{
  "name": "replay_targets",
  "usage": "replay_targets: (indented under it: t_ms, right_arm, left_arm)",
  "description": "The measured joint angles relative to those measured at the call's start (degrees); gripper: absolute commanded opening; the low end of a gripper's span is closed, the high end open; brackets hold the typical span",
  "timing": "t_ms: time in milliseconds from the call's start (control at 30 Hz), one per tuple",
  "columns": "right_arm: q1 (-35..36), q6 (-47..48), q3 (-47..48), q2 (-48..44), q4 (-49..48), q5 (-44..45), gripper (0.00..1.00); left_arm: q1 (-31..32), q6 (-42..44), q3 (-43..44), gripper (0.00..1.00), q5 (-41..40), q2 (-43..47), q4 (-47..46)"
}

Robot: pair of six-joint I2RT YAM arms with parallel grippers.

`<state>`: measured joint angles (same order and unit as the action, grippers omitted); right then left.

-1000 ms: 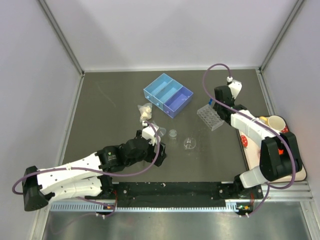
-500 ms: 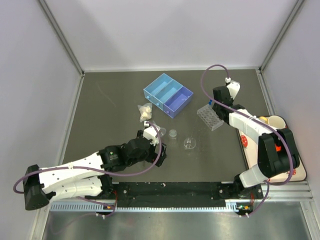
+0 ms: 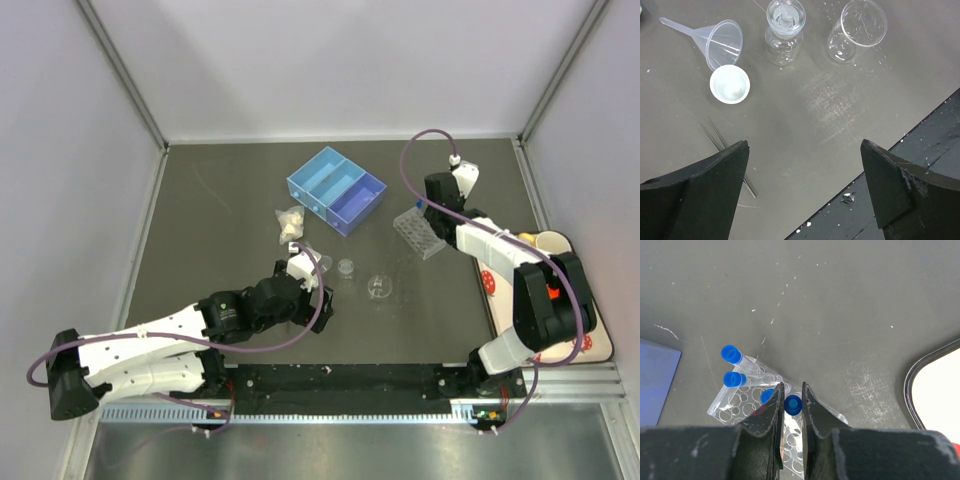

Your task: Organize the chemistry lab equipment

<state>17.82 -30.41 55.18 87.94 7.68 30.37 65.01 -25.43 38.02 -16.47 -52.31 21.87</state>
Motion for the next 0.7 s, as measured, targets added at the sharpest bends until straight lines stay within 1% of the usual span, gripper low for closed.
replay_targets:
  t_ms: [100,533,700]
  right_arm:
    - [0.0,0.0,0.0,0.3,-0.5,0.0,0.0]
    - [0.0,-0.1,-0.1,1.0,-2.5,0.0,0.1]
    - [0.1,0.0,-0.1,1.1,-2.6,0.0,0.11]
  left_arm:
    - [0.0,0.0,0.0,0.99,0.0,0.0,0.0]
    - [0.0,0.0,0.0,0.99,-0.1,-0.2,-0.1]
    - [0.0,0.0,0.0,0.99,-0.1,-0.7,-0.4]
